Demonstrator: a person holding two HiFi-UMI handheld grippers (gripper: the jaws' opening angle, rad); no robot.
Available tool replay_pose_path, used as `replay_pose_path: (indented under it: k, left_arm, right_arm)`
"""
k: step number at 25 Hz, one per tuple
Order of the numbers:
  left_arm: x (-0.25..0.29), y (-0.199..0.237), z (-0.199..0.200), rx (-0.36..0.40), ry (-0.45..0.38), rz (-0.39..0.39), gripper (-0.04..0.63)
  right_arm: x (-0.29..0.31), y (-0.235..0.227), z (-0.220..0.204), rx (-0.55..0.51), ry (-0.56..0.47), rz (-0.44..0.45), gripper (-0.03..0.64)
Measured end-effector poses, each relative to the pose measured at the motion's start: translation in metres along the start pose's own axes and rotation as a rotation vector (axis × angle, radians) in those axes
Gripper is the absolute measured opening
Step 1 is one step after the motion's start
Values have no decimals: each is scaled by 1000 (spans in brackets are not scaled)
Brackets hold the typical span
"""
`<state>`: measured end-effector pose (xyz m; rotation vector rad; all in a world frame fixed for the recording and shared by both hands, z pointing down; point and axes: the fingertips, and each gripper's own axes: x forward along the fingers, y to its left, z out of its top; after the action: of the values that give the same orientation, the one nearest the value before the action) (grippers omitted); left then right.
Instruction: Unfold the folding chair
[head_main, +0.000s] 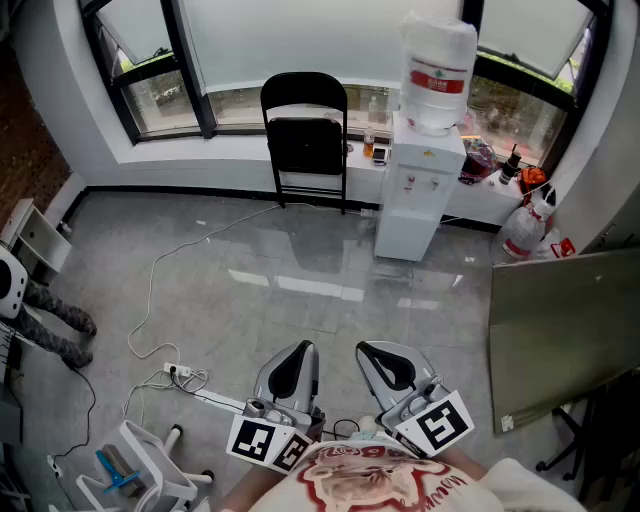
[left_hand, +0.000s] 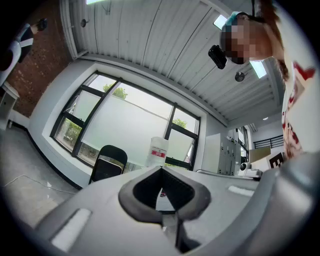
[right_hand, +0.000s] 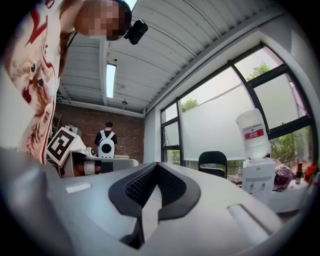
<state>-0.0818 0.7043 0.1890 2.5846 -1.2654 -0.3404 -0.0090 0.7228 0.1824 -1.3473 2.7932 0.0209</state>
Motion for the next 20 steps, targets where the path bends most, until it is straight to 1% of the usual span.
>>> replay_pose_path:
  k: [14, 20]
  left_arm:
    - [3, -17, -5, 6, -3, 1, 0]
    - [9, -31, -8, 21, -7, 11, 0]
  right_arm:
    - [-13, -4, -2, 0, -2, 17, 25]
    - [-23, -16, 2, 14, -18, 26, 26]
